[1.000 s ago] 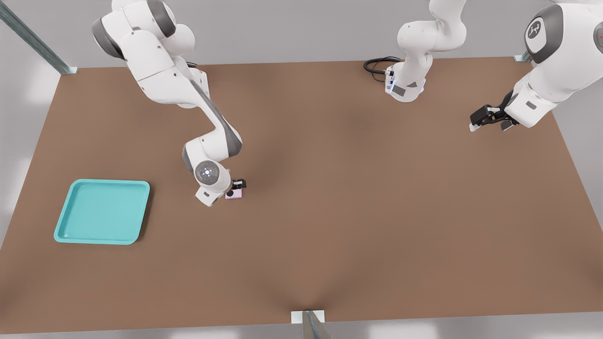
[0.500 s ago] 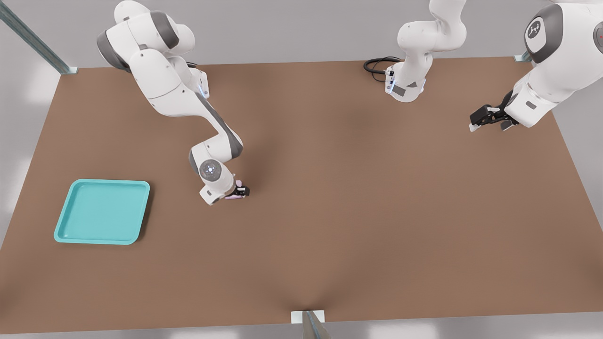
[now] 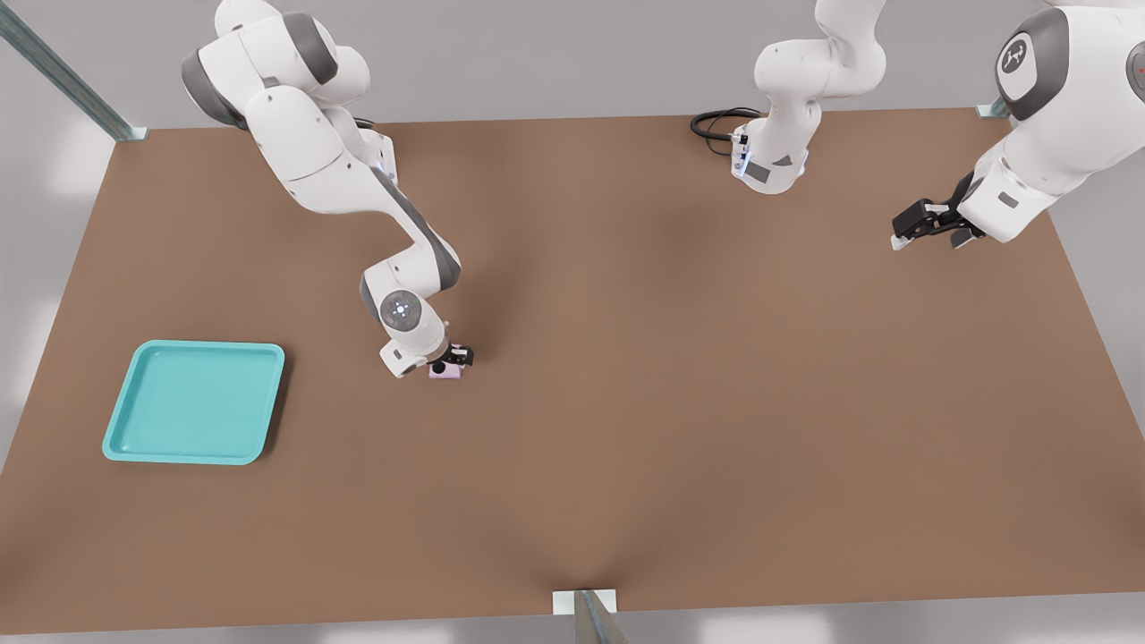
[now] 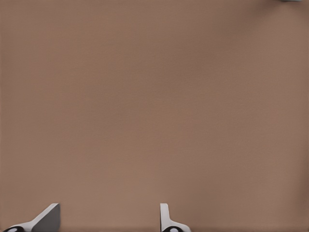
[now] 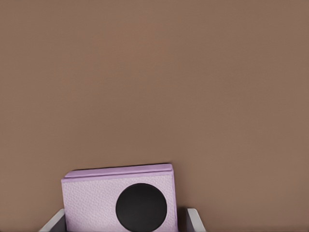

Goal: Keep left arm still and place phone on the tray with right arm

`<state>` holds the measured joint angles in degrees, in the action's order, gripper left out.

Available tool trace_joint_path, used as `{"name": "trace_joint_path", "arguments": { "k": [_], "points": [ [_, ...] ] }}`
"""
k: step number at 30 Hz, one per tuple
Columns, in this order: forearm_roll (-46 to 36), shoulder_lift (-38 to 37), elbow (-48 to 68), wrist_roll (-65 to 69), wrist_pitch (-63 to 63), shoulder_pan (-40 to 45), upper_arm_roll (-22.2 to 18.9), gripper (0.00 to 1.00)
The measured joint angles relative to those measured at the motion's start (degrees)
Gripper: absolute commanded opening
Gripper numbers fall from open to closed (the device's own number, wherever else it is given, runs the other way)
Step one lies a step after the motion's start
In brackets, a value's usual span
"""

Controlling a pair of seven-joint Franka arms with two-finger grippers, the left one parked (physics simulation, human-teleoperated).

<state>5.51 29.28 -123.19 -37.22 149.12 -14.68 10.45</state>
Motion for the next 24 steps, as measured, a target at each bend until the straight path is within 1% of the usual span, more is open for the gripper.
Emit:
{"name": "trace_joint_path", "arguments": {
  "k": [1, 4, 6, 9, 11, 15, 19, 21, 22, 23, 24],
  "points": [
    [-0.02, 0.02, 0.02, -0.17, 0.04, 0.00, 0.00, 0.80],
    [-0.18, -0.56, 0.04, -0.50, 0.09, 0.08, 0.01, 0.75],
    [-0.25, -1.95, 0.26, -0.55, -0.40, 0.74, 0.02, 0.75],
    [-0.31, -5.85, 1.10, 0.36, -2.91, 5.63, 0.02, 0.75],
    [-0.34, -7.89, 1.67, 1.89, -4.99, 10.86, 0.02, 0.75],
    [-0.40, -8.38, 2.02, 7.67, -7.56, 24.69, 0.03, 0.75],
    [-0.46, -5.66, 5.28, 16.36, -8.71, 37.76, 0.01, 0.75],
    [-0.49, -3.14, 8.17, 21.40, -9.12, 43.26, 0.00, 0.76],
    [-0.51, -1.93, 9.17, 23.91, -9.29, 45.21, -0.04, 0.77],
    [-0.48, -1.06, 9.69, 26.29, -9.42, 46.58, -0.07, 0.94],
    [-0.41, -0.45, 9.95, 28.46, -9.54, 47.32, -0.09, 1.00]
  ]
}}
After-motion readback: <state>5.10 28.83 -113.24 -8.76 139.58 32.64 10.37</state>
